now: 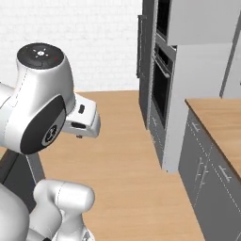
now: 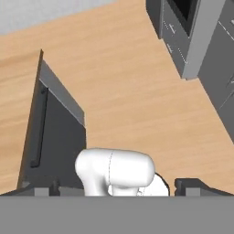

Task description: Gather all objects into one cabinet and sort the glasses and bowls to opposite sides.

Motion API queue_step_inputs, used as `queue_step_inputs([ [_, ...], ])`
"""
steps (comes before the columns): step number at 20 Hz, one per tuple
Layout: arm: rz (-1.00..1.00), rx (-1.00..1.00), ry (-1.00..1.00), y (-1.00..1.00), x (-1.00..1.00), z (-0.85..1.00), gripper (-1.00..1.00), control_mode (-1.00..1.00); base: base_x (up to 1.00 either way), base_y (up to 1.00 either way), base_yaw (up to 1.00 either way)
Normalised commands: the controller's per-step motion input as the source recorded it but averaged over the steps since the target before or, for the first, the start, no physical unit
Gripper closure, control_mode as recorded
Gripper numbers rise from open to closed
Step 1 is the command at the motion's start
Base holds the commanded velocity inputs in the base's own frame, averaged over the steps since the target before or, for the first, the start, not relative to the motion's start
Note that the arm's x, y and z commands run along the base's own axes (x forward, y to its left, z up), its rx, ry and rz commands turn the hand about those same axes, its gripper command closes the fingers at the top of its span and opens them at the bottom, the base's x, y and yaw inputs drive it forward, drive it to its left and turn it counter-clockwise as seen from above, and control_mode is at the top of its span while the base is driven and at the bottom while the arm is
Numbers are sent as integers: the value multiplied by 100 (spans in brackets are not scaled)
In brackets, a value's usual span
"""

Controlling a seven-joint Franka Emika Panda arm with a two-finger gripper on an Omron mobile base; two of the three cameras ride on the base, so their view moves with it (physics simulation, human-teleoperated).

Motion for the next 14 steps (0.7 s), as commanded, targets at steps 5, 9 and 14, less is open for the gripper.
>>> queue_step_inputs([
  [5,0,0,0,0,0,0,-100,100,100,0,12],
  [9,0,0,0,0,0,0,-100,100,100,0,10],
  [14,0,0,0,0,0,0,-100,100,100,0,12],
])
